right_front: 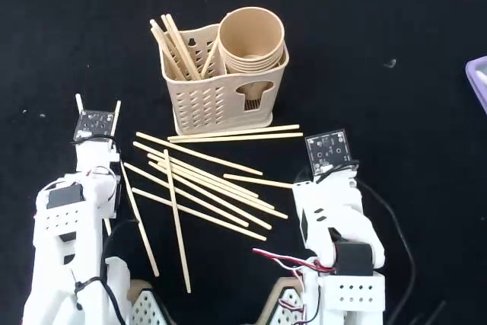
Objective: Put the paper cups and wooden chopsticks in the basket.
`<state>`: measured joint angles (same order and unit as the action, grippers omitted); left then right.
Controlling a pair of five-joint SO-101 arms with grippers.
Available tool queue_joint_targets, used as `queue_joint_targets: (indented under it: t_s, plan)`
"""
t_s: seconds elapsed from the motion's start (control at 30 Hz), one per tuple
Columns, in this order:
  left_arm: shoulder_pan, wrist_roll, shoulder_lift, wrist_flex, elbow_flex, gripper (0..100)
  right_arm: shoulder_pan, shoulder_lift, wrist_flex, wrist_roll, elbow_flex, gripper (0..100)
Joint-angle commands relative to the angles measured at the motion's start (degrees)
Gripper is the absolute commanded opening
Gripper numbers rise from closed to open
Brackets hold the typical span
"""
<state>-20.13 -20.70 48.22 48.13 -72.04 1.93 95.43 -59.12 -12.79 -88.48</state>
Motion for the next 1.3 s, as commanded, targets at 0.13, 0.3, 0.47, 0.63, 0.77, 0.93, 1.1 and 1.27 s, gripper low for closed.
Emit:
queue_joint_targets:
  t_s: [0.13,0.3,0.47,0.63,0.77,0.93,1.1,1.27]
  plan:
    - [-0.7,-0.7,0.1,-0.8,2.5,9,0.6,0.9,-0.4,0.4,0.5,15.2]
    - [-1.4,-0.4,-10.0,-2.6,6.1,13,0.6,0.9,-0.4,0.4,0.5,15.2]
    - [-1.5,5.2,-20.6,-2.5,15.5,13,0.6,0.9,-0.4,0.4,0.4,15.2]
    - [-1.5,4.8,-24.5,-2.3,21.8,13,0.6,0.9,-0.4,0.4,0.4,15.2]
    - [-1.3,-1.1,-27.0,-2.3,21.9,13,0.6,0.9,-0.3,0.4,0.4,15.2]
    - [-1.1,-1.5,-34.4,-3.3,22.5,13,0.6,0.9,-0.3,0.4,0.4,15.2]
    - [-1.5,-1.1,-41.4,-5.5,26.0,13,0.6,0.9,-0.3,0.4,0.4,15.2]
    - [-1.5,-1.2,-41.9,-5.0,27.7,13,0.6,0.9,-0.3,0.4,0.4,15.2]
